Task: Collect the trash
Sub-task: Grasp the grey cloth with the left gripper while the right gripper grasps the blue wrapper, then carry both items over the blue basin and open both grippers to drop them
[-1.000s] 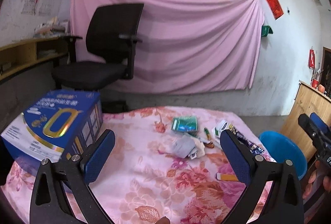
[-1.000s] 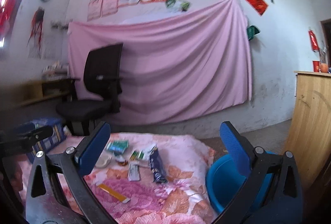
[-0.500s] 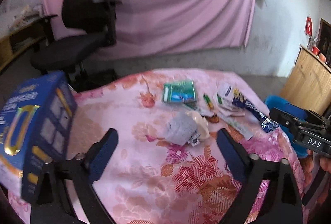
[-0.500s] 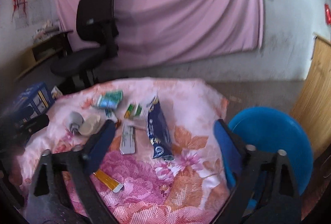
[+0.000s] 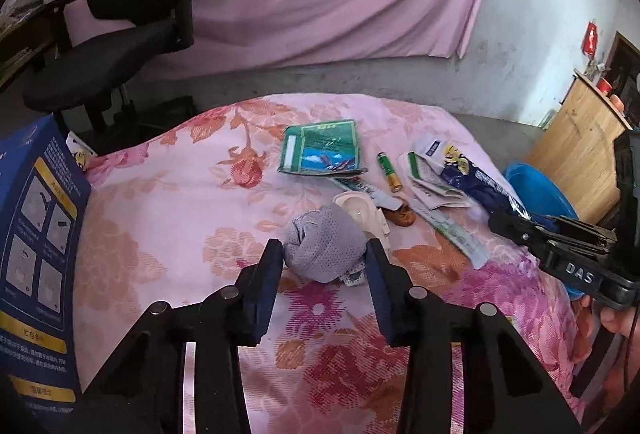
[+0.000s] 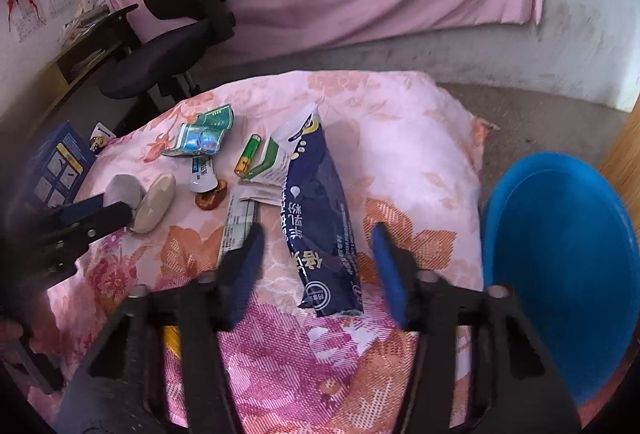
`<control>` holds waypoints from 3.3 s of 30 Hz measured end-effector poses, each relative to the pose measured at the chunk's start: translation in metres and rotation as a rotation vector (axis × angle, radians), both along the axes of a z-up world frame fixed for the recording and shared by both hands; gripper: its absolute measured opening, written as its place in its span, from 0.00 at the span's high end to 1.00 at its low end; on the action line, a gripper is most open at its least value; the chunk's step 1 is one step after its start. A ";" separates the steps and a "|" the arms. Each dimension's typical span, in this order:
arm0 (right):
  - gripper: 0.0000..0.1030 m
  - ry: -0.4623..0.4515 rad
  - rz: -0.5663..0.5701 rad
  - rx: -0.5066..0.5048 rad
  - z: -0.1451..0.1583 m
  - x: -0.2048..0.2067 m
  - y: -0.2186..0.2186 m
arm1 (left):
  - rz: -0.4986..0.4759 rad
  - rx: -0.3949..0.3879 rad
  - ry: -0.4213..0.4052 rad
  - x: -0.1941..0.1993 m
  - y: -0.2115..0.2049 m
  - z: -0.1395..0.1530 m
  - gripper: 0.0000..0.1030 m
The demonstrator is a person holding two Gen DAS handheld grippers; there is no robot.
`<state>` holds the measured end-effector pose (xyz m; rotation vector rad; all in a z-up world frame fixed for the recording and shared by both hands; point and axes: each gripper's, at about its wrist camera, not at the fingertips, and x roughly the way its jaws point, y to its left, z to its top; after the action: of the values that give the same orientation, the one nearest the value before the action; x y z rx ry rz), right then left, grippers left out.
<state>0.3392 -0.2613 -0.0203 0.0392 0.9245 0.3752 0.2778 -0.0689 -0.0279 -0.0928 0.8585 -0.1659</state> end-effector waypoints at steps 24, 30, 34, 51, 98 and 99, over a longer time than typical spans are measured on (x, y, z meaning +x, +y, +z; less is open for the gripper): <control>0.51 -0.519 -0.094 0.134 0.070 -0.078 -0.031 | -0.056 -0.043 -0.510 -0.066 -0.058 0.087 0.68; 0.51 -0.701 -0.176 0.164 0.093 -0.102 -0.054 | -0.154 -0.046 -0.631 -0.068 -0.093 0.115 0.68; 0.51 -0.803 -0.248 0.163 0.103 -0.118 -0.070 | -0.216 -0.047 -0.678 -0.065 -0.114 0.124 0.68; 0.51 -0.811 -0.515 0.143 0.105 -0.136 -0.153 | -0.415 -0.066 -0.639 -0.043 -0.218 0.126 0.68; 0.39 -0.312 -0.635 0.130 0.031 -0.087 -0.217 | -0.363 -0.117 -0.074 0.043 -0.247 0.066 0.56; 0.38 -0.316 -0.633 0.130 0.032 -0.087 -0.216 | -0.356 -0.120 -0.083 0.042 -0.244 0.067 0.54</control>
<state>0.2520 -0.4774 0.0112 0.3725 0.5335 -0.1482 0.3202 -0.3125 0.0390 -0.0439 0.7766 -0.5518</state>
